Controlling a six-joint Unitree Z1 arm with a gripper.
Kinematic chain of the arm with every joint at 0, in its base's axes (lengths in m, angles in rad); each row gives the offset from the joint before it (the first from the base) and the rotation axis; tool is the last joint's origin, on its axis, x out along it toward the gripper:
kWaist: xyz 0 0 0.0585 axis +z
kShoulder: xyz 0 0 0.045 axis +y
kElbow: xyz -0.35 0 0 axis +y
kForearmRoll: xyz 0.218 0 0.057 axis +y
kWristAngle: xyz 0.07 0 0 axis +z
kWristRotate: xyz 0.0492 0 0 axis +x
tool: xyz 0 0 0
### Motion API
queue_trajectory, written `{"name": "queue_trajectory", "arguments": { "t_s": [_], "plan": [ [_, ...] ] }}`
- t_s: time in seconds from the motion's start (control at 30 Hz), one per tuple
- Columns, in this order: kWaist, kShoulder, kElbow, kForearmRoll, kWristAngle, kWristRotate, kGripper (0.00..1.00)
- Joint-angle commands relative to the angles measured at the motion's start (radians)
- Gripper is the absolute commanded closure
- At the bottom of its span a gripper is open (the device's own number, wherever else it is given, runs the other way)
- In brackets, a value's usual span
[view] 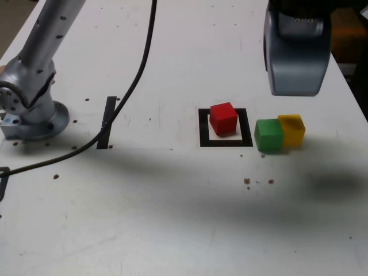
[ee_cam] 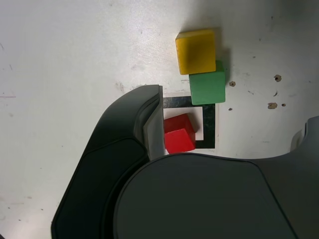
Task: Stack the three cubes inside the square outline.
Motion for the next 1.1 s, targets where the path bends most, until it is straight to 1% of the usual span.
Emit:
{"name": "queue_trajectory", "arguments": {
  "t_s": [0.0,0.07,0.33,0.47,0.6,0.77,1.07],
  "plan": [
    [0.001,0.013,-0.011,-0.002,0.004,0.0,0.0],
    [0.001,0.024,-0.016,-0.003,0.008,0.0,0.0],
    [0.001,0.094,-0.099,-0.021,0.074,0.001,0.0],
    [0.004,0.124,-0.115,-0.023,0.09,0.0,0.0],
    [0.013,0.137,-0.109,-0.02,0.096,-0.016,0.0],
    [0.017,0.122,-0.092,-0.024,0.095,-0.035,0.0],
    [0.004,0.125,-0.041,-0.079,0.086,-0.11,0.0]
  ]
}}
